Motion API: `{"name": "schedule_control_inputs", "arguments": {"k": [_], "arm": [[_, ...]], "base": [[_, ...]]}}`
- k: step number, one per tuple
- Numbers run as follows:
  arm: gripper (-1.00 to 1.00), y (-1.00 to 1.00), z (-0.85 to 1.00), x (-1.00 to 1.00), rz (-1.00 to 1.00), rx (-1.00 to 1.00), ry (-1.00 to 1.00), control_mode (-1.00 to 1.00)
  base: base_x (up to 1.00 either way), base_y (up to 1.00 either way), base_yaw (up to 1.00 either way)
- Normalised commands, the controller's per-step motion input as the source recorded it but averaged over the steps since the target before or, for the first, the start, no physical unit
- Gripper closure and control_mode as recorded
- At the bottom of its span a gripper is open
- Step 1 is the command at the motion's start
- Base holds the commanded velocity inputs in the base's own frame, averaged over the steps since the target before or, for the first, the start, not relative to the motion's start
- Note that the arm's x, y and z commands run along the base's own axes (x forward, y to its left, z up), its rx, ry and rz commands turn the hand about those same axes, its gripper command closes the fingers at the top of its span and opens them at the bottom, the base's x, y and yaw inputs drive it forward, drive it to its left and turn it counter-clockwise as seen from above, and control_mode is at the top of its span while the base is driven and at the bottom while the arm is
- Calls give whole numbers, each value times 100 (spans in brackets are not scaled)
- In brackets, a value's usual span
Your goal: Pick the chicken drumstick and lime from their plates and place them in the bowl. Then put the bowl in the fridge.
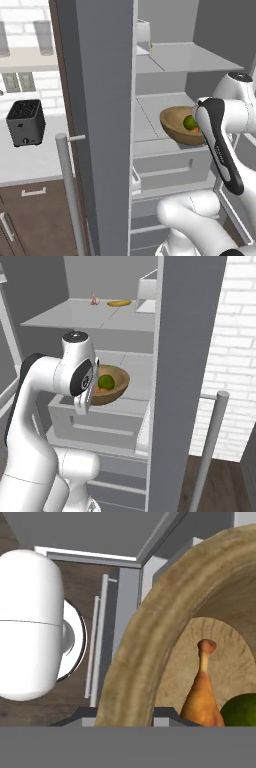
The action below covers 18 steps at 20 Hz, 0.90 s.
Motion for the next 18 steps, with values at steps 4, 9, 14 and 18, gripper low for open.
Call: {"name": "schedule_control_inputs", "arguments": {"k": [4, 9, 14, 18], "arm": [[100, 0, 0, 0, 0, 0, 0, 100], [100, 0, 0, 0, 0, 0, 0, 100], [100, -2, -9, 75, 0, 0, 0, -100], [100, -13, -46, 100, 1, 0, -3, -100]], "base": [[47, 0, -21], [47, 0, -8], [12, 0, 0], [0, 0, 0]]}}
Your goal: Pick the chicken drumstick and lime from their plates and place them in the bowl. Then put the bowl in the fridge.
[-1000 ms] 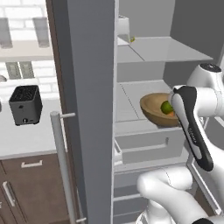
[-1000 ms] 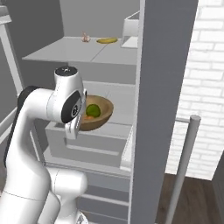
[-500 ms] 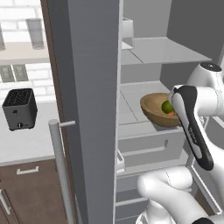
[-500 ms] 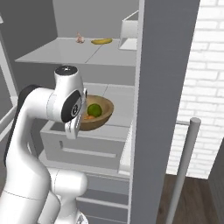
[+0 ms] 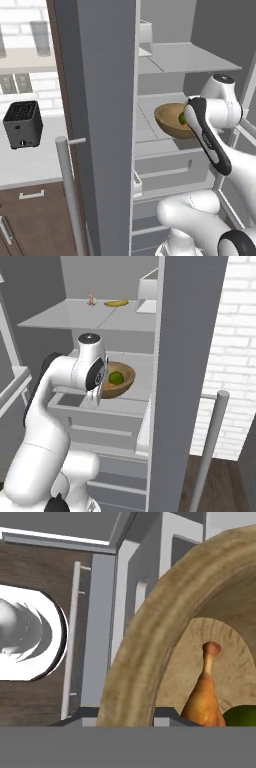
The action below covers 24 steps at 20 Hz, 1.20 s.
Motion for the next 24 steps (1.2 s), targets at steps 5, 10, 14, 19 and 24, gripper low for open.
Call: {"name": "schedule_control_inputs", "arguments": {"k": [5, 10, 14, 19, 24], "arm": [[100, -9, -61, 100, 1, 0, -5, -100], [100, -6, -6, 100, 0, 10, 1, -100], [100, -4, -1, 76, 0, 7, 5, -100], [100, 0, -30, 54, 0, 0, 1, -100], [100, 0, -47, 49, 0, 0, 0, -100]], "base": [[0, 0, 0], [0, 0, 0], [0, 0, 0], [0, 0, 0], [0, 0, 0]]}}
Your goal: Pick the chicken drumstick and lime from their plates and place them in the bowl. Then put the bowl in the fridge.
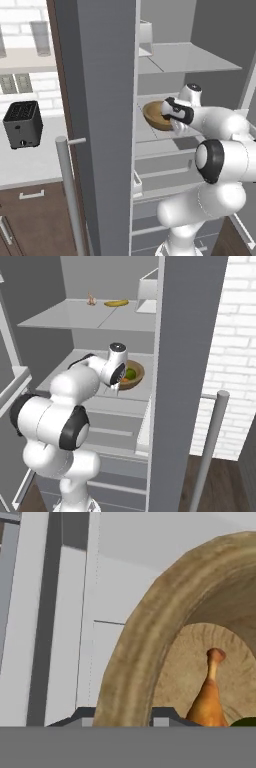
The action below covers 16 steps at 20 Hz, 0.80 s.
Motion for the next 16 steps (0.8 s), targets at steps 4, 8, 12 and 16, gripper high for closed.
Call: {"name": "schedule_control_inputs", "arguments": {"k": [4, 8, 12, 16], "arm": [[100, 0, -28, 57, 0, 0, 0, -100], [100, 0, -6, 36, 0, 0, 0, -100], [-100, 0, 0, 11, 0, 0, 0, -100], [-100, 0, 0, -9, 0, 0, -10, -100]], "base": [[0, 0, 0], [0, 0, 0], [0, 0, 0], [0, 0, 0]]}}
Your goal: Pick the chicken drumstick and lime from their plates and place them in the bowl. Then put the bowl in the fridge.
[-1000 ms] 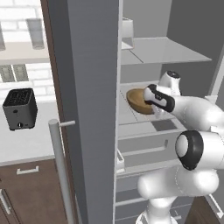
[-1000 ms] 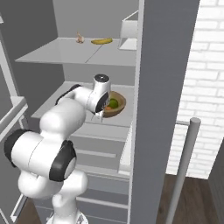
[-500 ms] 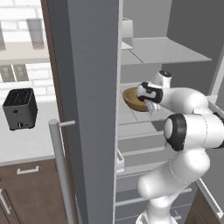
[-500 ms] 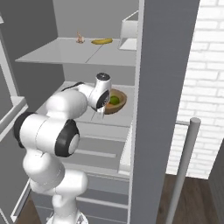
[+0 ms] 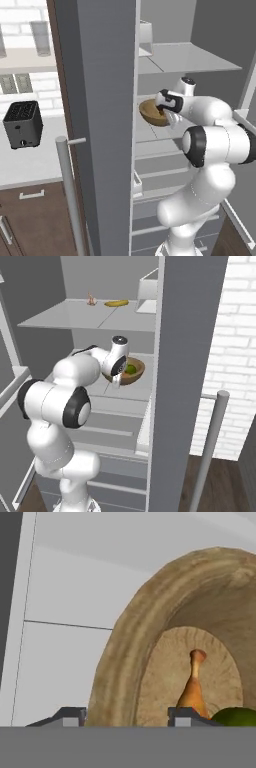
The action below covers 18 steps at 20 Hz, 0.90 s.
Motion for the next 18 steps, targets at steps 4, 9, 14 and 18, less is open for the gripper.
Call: {"name": "schedule_control_inputs", "arguments": {"k": [4, 9, 14, 18], "arm": [[-100, 0, 0, -28, 0, 0, -30, -100], [-100, 0, 31, -65, 0, 0, -25, -100], [-100, 0, 99, -51, 0, 0, 1, -100], [-100, 16, 68, -79, 0, -2, 7, -100]], "base": [[0, 0, 0], [0, 0, 0], [0, 0, 0], [0, 0, 0]]}}
